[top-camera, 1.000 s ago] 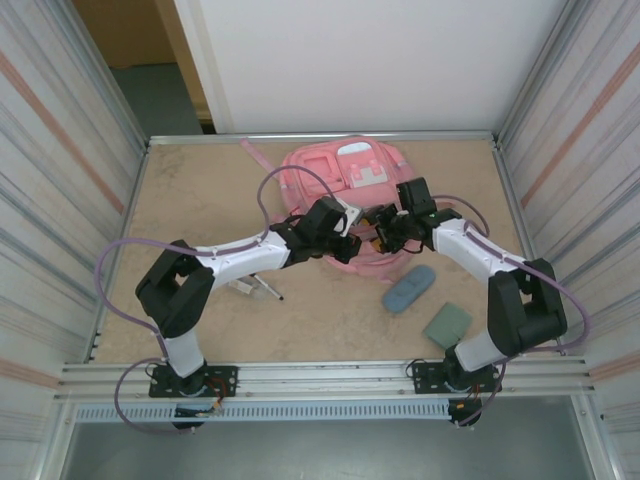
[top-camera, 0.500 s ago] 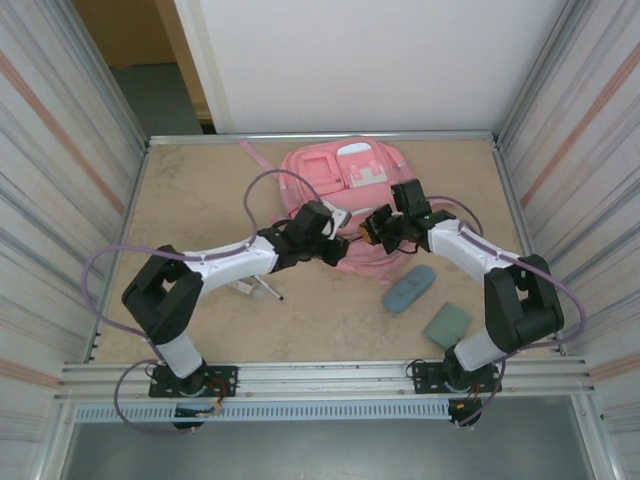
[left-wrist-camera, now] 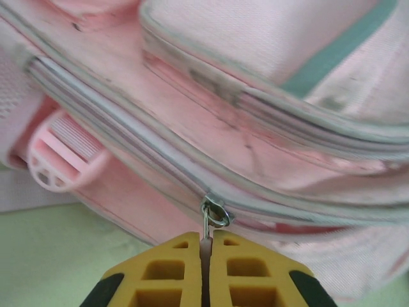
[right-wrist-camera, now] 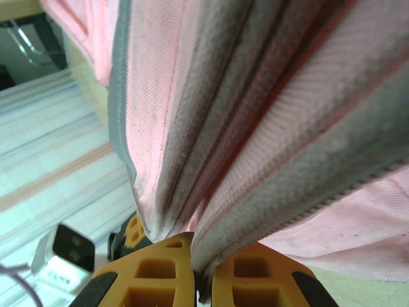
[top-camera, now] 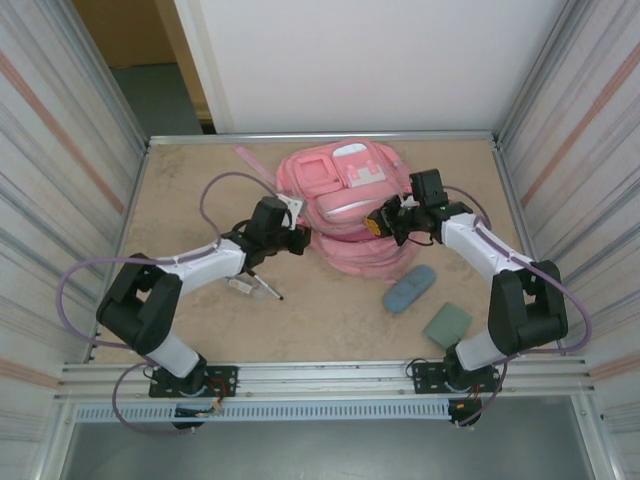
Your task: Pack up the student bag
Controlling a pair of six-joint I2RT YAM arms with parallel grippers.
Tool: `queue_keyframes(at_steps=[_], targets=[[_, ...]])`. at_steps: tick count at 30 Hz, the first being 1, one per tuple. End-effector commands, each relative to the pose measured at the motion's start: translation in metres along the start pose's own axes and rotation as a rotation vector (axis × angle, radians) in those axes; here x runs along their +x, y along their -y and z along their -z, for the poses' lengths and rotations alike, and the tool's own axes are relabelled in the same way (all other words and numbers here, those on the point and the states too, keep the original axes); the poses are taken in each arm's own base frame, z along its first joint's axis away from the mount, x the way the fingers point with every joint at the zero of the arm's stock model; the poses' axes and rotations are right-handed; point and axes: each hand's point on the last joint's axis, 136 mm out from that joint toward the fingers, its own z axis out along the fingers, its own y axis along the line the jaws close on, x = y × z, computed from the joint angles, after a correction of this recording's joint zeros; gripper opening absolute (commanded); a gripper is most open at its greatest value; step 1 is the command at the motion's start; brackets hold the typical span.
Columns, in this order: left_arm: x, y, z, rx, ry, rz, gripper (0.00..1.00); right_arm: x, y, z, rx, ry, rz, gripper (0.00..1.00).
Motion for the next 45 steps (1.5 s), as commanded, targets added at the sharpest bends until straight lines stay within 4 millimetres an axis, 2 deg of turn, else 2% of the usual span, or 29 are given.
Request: queue_keyframes(at_steps=[1, 6, 10, 16, 18, 20, 21, 26, 28, 31, 34, 37, 39, 41, 45], targets=[[0.001, -0.054, -0.003, -0.168, -0.004, 0.086, 0.00, 0.010, -0.028, 0.022, -0.075, -0.040, 0.089, 0.03], [0.004, -0.089, -0.017, -0.261, -0.092, 0.181, 0.00, 0.022, -0.035, 0.020, -0.091, -0.085, 0.146, 0.03], [0.000, -0.102, -0.021, -0.329, -0.120, 0.184, 0.00, 0.032, -0.040, 0.021, -0.094, -0.113, 0.180, 0.03], [-0.009, -0.107, -0.019, -0.352, -0.095, 0.173, 0.00, 0.031, -0.038, 0.016, -0.080, -0.109, 0.187, 0.04], [-0.009, -0.114, -0.012, -0.390, -0.096, 0.188, 0.11, 0.032, -0.039, 0.012, -0.079, -0.112, 0.189, 0.04], [-0.011, -0.117, -0.001, -0.399, -0.112, 0.249, 0.36, 0.033, -0.042, 0.008, -0.080, -0.114, 0.194, 0.05], [-0.015, -0.114, 0.004, -0.373, -0.115, 0.280, 0.43, 0.034, -0.045, 0.007, -0.081, -0.117, 0.202, 0.06], [-0.049, -0.077, 0.037, -0.215, -0.022, 0.315, 0.58, 0.039, -0.061, -0.005, -0.103, -0.119, 0.254, 0.11], [-0.062, -0.060, 0.053, -0.136, 0.036, 0.280, 0.64, 0.040, -0.068, -0.010, -0.119, -0.112, 0.274, 0.11], [-0.082, -0.013, 0.079, 0.114, 0.186, 0.164, 0.80, 0.043, -0.081, -0.013, -0.146, -0.103, 0.330, 0.11], [-0.089, 0.007, 0.102, 0.205, 0.267, 0.097, 0.99, 0.040, -0.089, -0.012, -0.155, -0.062, 0.366, 0.10], [-0.091, 0.011, 0.111, 0.181, 0.303, 0.040, 0.99, 0.038, -0.097, -0.012, -0.185, -0.050, 0.382, 0.10], [-0.094, 0.020, 0.113, 0.201, 0.317, 0.022, 0.99, 0.040, -0.098, -0.015, -0.185, -0.061, 0.384, 0.10], [-0.101, 0.031, 0.120, 0.248, 0.312, 0.031, 0.99, 0.039, -0.089, -0.019, -0.162, -0.061, 0.374, 0.11], [-0.098, 0.028, 0.118, 0.221, 0.266, 0.025, 0.99, 0.041, -0.062, -0.032, -0.105, -0.080, 0.351, 0.14]])
